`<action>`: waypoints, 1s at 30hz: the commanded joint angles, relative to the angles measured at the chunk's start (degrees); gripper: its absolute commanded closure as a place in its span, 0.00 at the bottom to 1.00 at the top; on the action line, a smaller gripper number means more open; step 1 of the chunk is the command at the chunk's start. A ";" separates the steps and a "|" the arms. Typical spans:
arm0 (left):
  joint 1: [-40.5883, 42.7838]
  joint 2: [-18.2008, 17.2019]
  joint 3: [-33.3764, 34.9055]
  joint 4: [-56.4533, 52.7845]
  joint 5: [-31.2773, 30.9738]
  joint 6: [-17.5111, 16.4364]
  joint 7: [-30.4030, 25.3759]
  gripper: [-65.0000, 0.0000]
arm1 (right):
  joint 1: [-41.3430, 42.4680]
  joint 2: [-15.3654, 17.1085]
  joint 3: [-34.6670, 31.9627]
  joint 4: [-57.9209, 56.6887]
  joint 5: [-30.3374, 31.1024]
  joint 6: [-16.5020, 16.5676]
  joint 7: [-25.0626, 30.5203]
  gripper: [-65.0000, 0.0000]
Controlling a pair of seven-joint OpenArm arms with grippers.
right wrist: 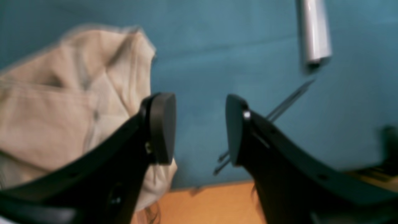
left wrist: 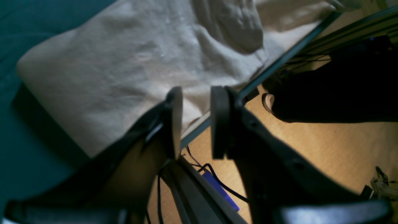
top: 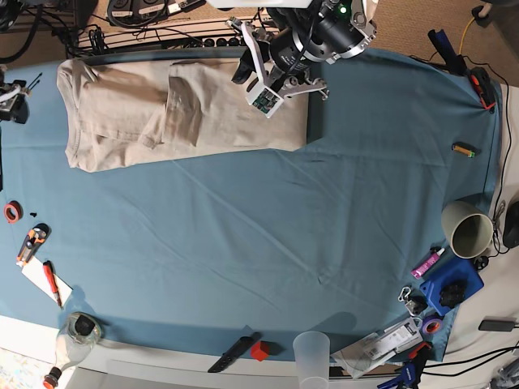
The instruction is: Fold the T-shirt properly
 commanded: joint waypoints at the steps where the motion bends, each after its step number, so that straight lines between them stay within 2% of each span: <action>1: 0.24 0.50 0.26 1.14 -0.57 -0.26 -1.05 0.78 | 1.49 2.47 -0.79 -2.38 3.34 -0.16 -0.70 0.59; 7: 0.22 0.66 0.26 1.14 -0.55 -0.28 -1.09 0.78 | 11.69 5.84 -5.88 -22.36 15.32 -0.16 -11.61 0.59; 12: 0.20 0.68 0.26 1.14 -0.28 -0.28 -1.33 0.78 | 15.34 5.99 -7.80 -30.34 25.00 -0.16 -12.41 0.59; 21: 0.04 0.66 0.26 1.14 2.21 -0.28 -1.66 0.78 | 15.32 5.31 -19.69 -32.65 26.47 -0.16 -12.41 0.59; 24: 0.04 0.66 0.26 1.14 2.21 -0.28 -1.66 0.78 | 14.97 4.96 -23.34 -32.65 29.14 -0.16 -12.41 0.59; 27: 0.04 0.66 0.26 1.14 2.21 -0.28 -1.68 0.78 | 14.49 4.20 -24.57 -32.65 33.00 -0.16 -12.41 0.59; 30: 0.04 0.63 0.26 1.14 2.21 -0.26 -1.70 0.78 | 14.16 3.41 -24.55 -32.65 32.94 -0.16 -12.41 0.59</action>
